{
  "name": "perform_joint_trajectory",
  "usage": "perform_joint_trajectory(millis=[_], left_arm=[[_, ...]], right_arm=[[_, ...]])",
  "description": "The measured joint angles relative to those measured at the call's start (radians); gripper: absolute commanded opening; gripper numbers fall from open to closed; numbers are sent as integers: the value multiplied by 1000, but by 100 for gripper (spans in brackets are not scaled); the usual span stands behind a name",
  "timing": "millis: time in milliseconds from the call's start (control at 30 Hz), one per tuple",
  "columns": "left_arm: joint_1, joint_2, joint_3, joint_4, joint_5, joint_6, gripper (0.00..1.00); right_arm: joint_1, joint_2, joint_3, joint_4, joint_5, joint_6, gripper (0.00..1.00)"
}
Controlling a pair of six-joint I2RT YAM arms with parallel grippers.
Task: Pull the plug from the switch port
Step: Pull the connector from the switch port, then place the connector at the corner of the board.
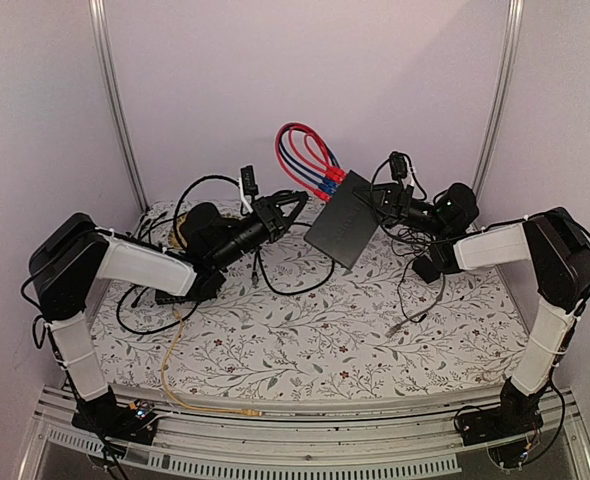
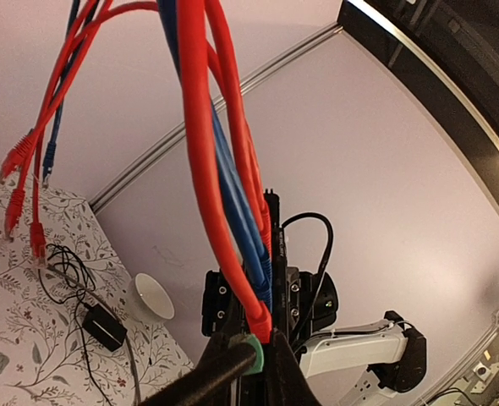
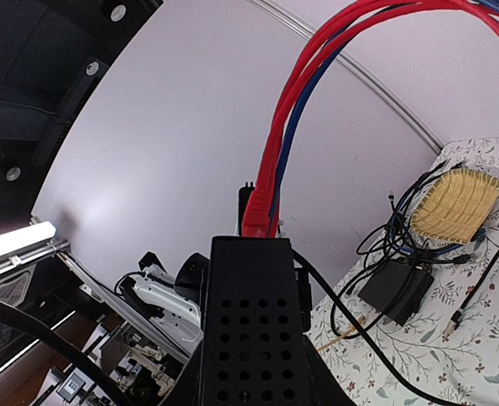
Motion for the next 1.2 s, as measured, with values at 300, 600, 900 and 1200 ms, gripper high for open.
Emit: perform_joint_trajectory(millis=[300,600,900,1200], left_arm=[[2,-57,-26,-50,-11,68,0],[26,68,71,-58,148,47,0],[26,283,249,-37,323,-60,0],[-21,466,540,-23,521,-171,0]], right_arm=[[-20,-1,-6,0,1,0,2],[-61,-60,-40,-36,10,-8,1],[-106,-157,-68,-46,20,-13,1],[-127,-194,-76,-53,23,-21,2]])
